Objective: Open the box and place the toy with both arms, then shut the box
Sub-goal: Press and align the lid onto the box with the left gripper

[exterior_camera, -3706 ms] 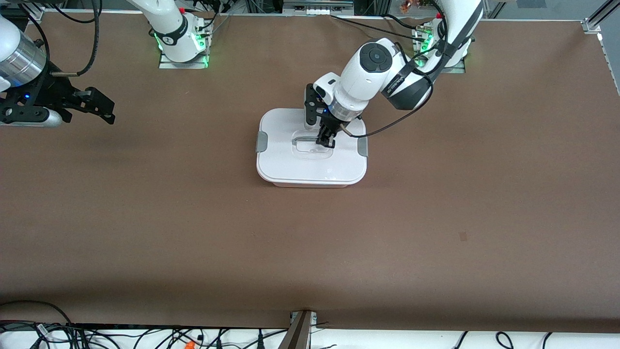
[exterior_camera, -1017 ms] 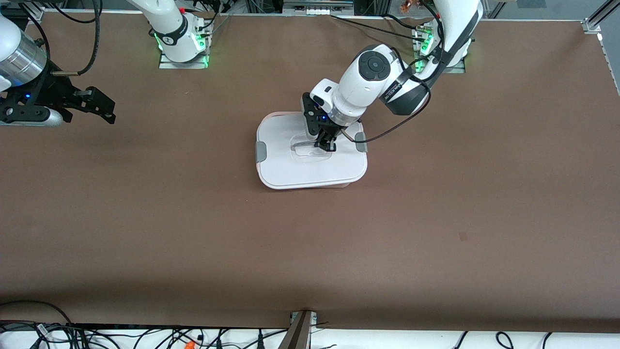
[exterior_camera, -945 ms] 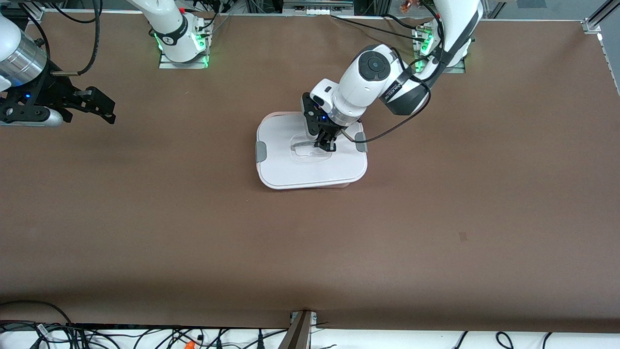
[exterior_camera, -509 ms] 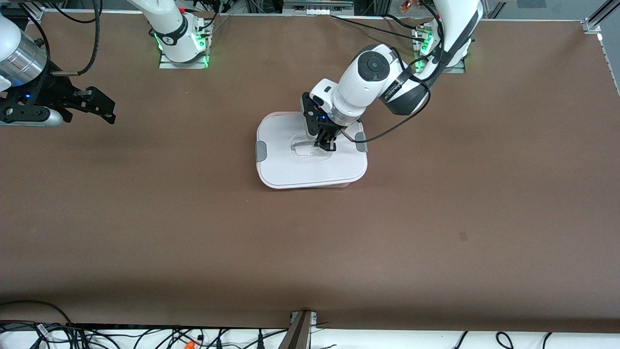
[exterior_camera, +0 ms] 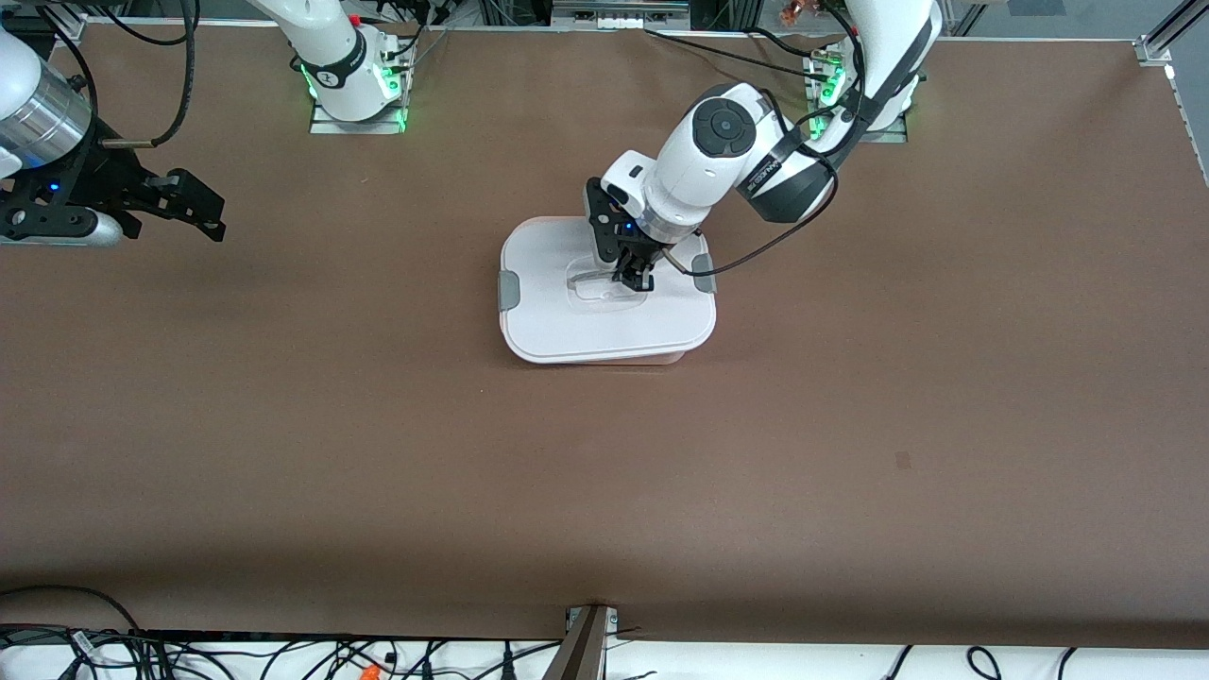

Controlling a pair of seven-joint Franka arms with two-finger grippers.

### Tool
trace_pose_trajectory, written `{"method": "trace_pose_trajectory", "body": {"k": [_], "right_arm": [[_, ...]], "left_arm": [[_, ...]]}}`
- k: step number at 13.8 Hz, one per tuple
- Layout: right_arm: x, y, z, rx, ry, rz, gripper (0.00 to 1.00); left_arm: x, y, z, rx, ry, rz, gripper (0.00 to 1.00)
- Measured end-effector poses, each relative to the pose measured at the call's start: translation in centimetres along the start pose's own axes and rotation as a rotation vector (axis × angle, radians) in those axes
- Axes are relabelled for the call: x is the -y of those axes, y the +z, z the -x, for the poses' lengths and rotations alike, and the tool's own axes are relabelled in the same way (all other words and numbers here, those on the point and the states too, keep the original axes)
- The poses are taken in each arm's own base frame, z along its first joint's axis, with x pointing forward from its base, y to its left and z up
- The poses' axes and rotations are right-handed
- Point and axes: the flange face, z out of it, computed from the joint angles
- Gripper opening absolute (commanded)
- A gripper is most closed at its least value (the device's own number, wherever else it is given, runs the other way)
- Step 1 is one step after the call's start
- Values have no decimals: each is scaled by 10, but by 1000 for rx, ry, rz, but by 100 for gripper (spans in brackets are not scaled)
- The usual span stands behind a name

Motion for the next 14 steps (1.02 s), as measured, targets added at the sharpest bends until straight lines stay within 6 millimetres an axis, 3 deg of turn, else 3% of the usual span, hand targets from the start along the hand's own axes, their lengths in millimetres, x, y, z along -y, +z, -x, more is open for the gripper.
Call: {"method": "trace_pose_trajectory", "body": {"k": [14], "right_arm": [[0, 0, 0, 0, 0, 0, 100]], "left_arm": [[2, -3, 0, 26, 68, 22, 0]]}}
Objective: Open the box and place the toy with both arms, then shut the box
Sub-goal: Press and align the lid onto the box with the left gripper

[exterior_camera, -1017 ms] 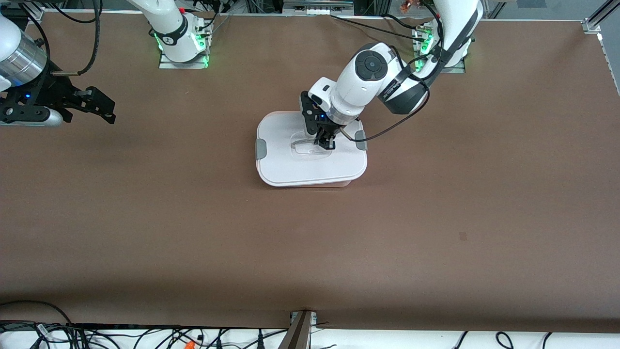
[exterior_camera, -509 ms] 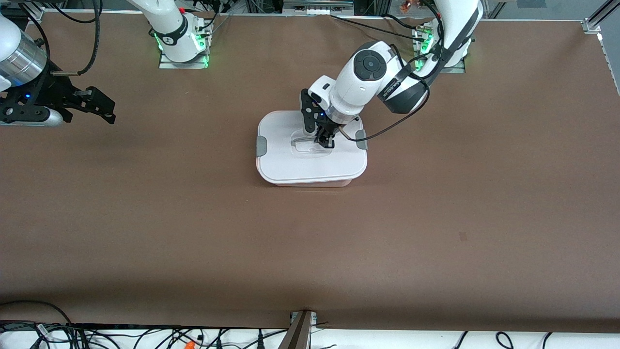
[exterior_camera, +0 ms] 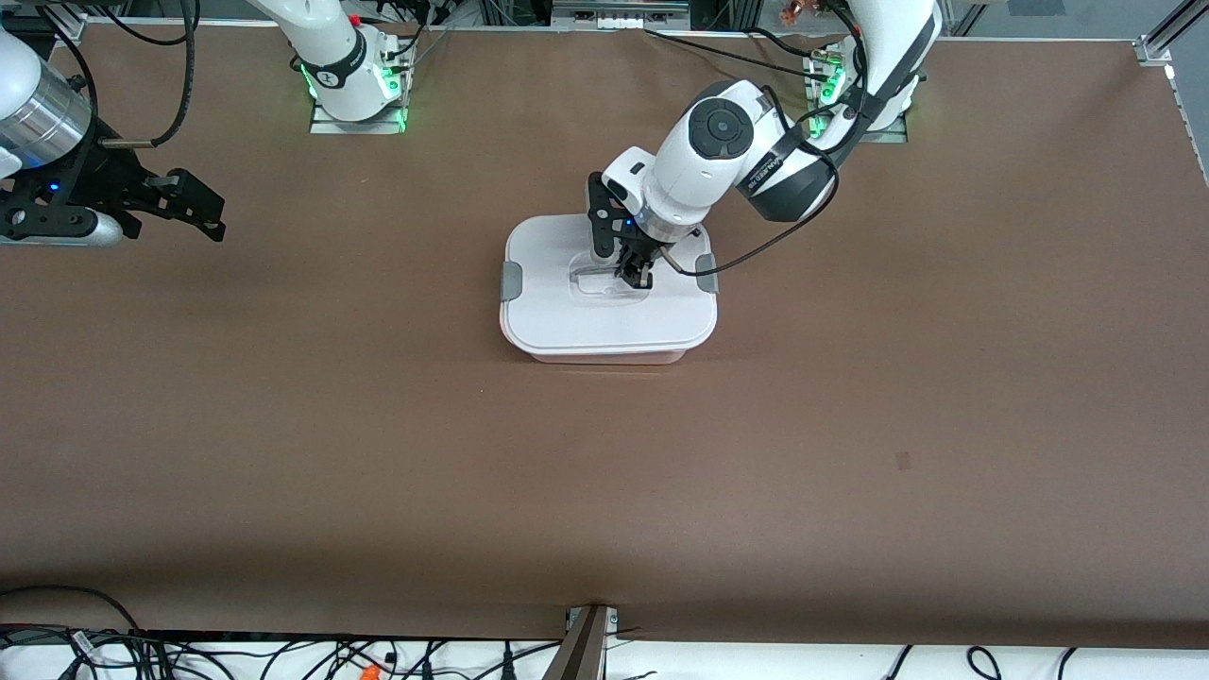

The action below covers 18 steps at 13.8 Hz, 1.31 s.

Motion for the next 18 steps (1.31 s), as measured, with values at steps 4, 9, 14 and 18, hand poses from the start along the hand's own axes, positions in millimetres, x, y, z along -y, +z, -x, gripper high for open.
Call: {"method": "trace_pose_trajectory", "body": {"k": [4, 9, 14, 18], "right_arm": [[0, 0, 0, 0, 0, 0, 100], [0, 0, 0, 0, 0, 0, 100], [0, 0, 0, 0, 0, 0, 100], [0, 0, 0, 0, 0, 0, 100]], "left_arm": [[0, 0, 0, 4, 3, 4, 0], [4, -1, 1, 2, 43, 2, 0], [8, -1, 3, 2, 55, 5, 0], [12, -5, -1, -10, 44, -2, 0]]}}
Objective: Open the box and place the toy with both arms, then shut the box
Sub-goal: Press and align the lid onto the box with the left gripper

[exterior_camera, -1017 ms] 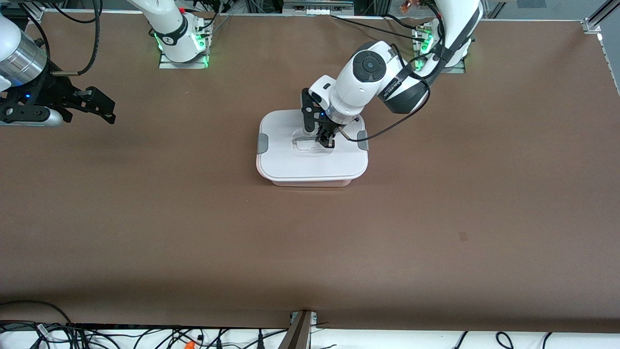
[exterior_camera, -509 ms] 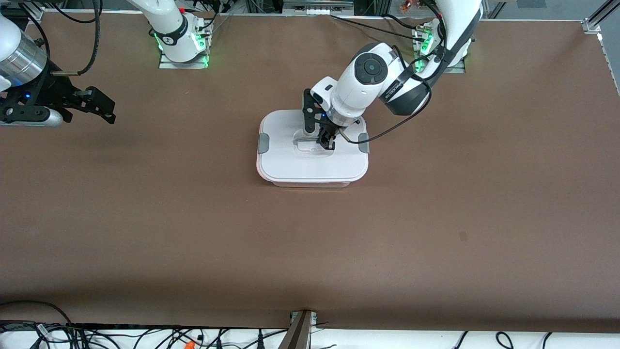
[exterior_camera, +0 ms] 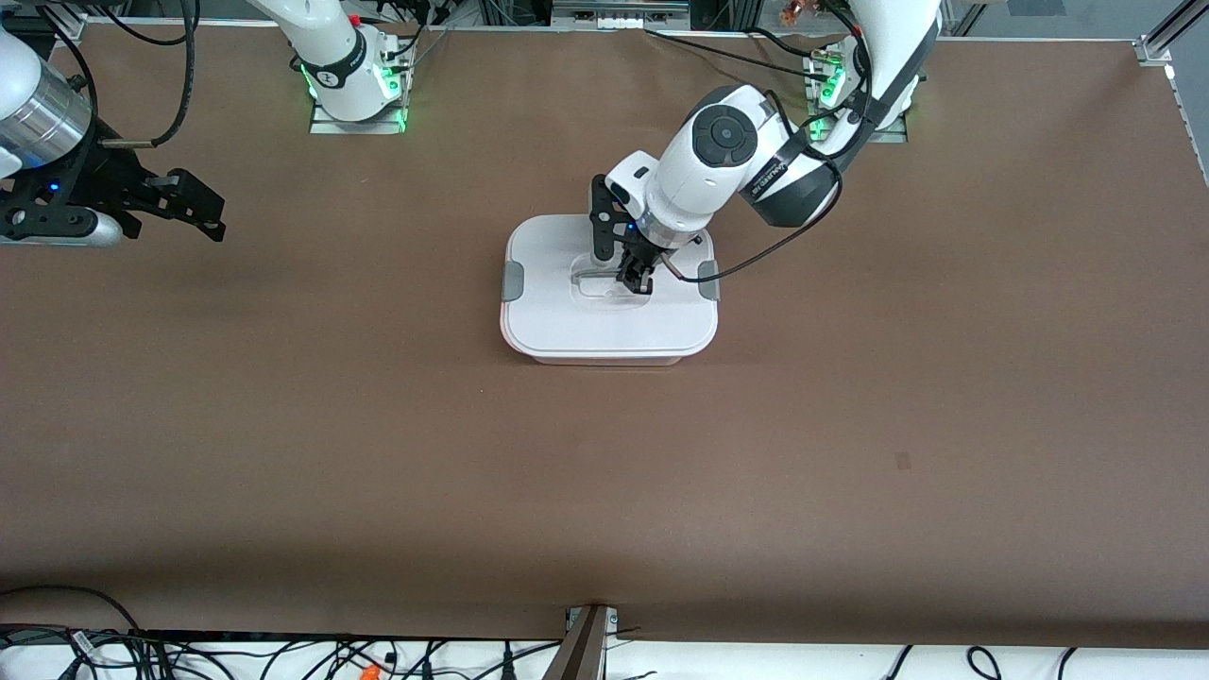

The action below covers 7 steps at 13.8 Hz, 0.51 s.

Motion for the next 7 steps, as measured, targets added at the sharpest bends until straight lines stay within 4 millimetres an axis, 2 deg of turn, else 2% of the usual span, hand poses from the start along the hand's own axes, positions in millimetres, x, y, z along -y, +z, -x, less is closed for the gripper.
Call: {"method": "trace_pose_trajectory", "body": {"k": [7], "right_arm": [[0, 0, 0, 0, 0, 0, 100]], "left_arm": [[3, 10, -2, -5, -33, 16, 0]]}}
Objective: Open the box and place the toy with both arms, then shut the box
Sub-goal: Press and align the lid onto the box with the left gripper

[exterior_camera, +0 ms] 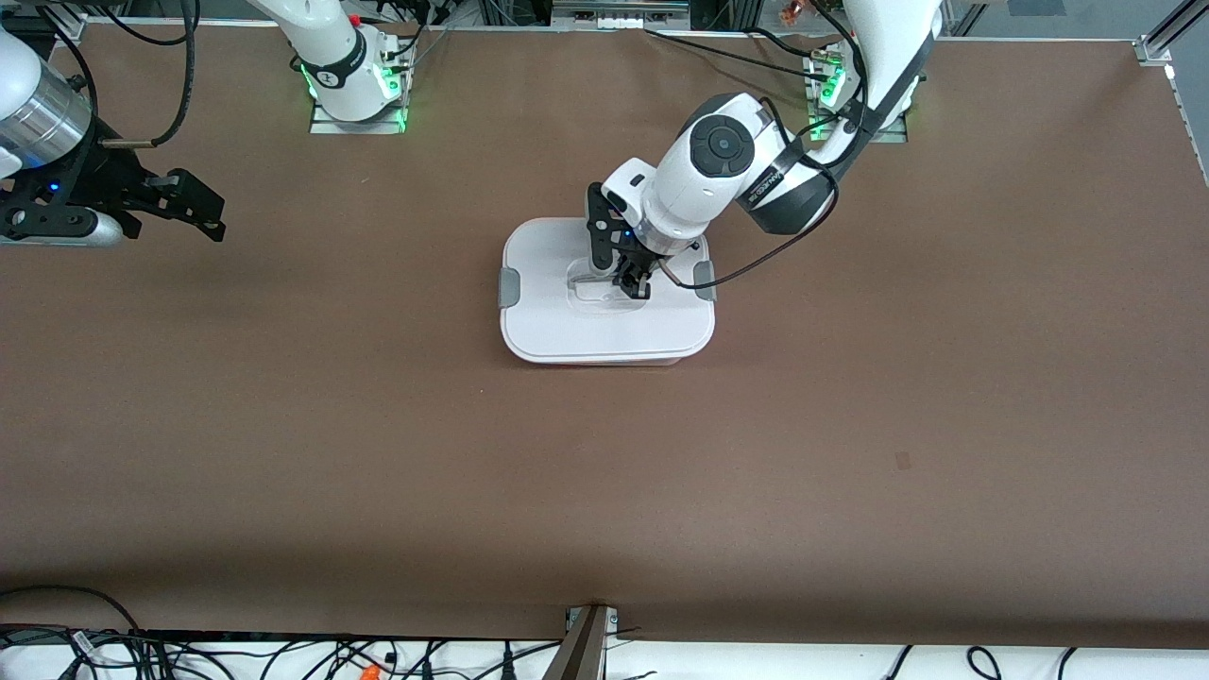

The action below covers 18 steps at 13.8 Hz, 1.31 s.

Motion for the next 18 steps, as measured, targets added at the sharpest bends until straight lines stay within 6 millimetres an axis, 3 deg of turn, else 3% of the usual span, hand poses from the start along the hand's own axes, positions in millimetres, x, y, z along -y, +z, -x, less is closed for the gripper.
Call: {"method": "trace_pose_trajectory", "body": {"k": [18], "right_arm": [[0, 0, 0, 0, 0, 0, 100]], "left_arm": [[-5, 3, -2, 27, 9, 36, 0]]}}
